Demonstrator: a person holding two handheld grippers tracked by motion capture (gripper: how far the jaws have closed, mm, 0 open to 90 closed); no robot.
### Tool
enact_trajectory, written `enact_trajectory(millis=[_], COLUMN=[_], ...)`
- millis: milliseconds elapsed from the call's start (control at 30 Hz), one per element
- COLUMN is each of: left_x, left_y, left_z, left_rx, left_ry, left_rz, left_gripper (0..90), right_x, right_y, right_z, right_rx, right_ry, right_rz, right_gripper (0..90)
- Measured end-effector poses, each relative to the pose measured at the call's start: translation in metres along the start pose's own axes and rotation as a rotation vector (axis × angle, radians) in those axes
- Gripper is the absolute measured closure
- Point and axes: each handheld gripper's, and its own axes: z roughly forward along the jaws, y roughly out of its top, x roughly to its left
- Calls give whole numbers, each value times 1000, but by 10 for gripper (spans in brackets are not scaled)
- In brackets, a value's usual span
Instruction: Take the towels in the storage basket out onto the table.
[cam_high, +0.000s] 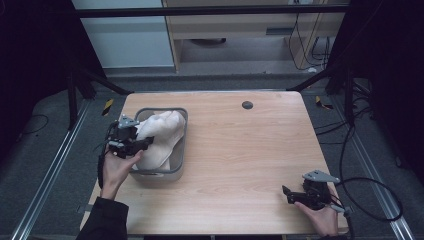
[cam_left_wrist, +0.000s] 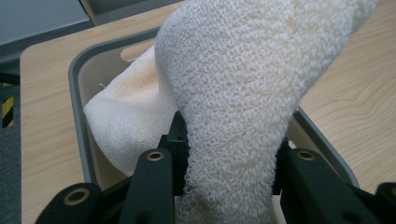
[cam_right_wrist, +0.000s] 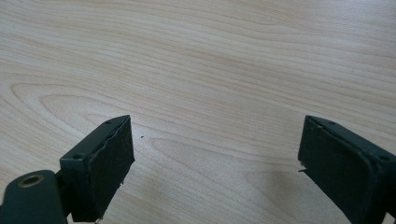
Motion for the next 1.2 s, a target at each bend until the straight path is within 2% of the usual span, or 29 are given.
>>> enact_trajectory(millis=[167,367,433,467,633,833,1033,1200], left_x=[1,8,8,9,9,6,-5,-18], left_y=[6,19,20,23,27,32,37,44], left_z=[-8,-37,-39,-48,-59,-71,-76,-84], left_rx=[-5,-41,-46,-58,-77,-93,-103,-116], left_ry=[12,33,34,40,44,12,-17,-60], left_rz=[9,8,8,10,12,22,49,79], left_gripper=[650,651,651,652,652,652,652,652], right_x=[0,0,0,0,0,0,0,0], right_y=[0,0,0,0,0,0,0,0], right_z=[0,0,0,0,0,0,0,0], right_rx=[1,1,1,1,1,2,2,2], right_ry=[-1,-2,-3,-3,-4,-4,-4,-5], right_rz=[1,0,0,0,0,-1,1,-1], right_gripper=[104,104,104,104,104,103,103,103])
